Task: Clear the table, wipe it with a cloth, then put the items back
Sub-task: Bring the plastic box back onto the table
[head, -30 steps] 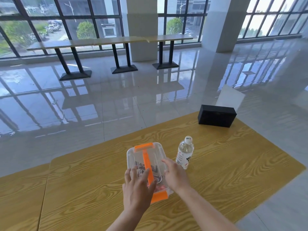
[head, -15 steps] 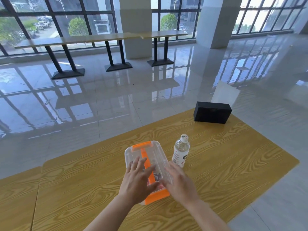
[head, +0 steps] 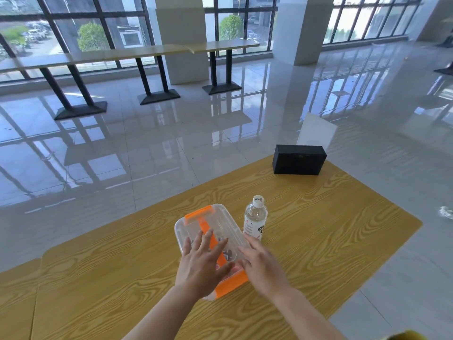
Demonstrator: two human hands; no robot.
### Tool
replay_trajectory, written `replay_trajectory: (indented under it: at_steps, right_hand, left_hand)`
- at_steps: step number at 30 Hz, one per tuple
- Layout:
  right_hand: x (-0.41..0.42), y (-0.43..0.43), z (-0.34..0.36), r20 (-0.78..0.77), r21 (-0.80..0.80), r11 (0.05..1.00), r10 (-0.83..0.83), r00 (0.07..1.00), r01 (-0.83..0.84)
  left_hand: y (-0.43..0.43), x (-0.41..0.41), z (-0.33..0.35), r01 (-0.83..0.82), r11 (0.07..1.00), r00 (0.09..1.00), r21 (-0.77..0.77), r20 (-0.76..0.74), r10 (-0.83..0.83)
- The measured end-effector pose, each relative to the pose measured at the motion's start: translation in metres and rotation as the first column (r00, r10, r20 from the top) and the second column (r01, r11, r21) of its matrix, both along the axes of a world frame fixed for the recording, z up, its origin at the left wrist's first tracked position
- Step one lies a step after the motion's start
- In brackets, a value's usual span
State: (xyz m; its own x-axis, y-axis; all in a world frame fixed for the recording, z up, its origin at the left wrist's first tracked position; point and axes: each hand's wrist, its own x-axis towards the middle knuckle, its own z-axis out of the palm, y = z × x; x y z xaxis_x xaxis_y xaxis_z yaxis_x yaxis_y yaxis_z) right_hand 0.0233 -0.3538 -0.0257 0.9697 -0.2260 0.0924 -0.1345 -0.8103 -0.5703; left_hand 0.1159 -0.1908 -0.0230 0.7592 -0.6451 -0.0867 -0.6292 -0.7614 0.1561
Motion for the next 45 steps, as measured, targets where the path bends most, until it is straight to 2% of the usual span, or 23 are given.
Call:
replay_trajectory:
  at_steps: [9,25,41,45]
  right_hand:
    - [-0.003,-0.009,-0.003,0.053,-0.034,0.995,-0.088,0.995,0.090]
    - [-0.007,-0.003,-0.011,0.104,-0.291,0.951,-0.072,0.992,0.099]
    - [-0.006,-0.006,-0.011,0.116,-0.264,0.958,-0.080,0.990,0.108]
    - [-0.008,-0.010,-0.010,0.134,-0.184,0.979,-0.064,0.989,0.088]
  left_hand:
    - [-0.015,-0.003,0.001,0.000,1.000,1.000,0.015,0.024,0.000]
    - [-0.020,-0.002,-0.002,0.011,1.000,0.999,0.002,0.046,-0.011]
    - [-0.020,0.000,-0.004,0.008,1.000,0.999,-0.009,0.044,-0.008]
    - [-0.020,0.002,-0.005,0.001,1.000,1.000,-0.020,0.030,0.000]
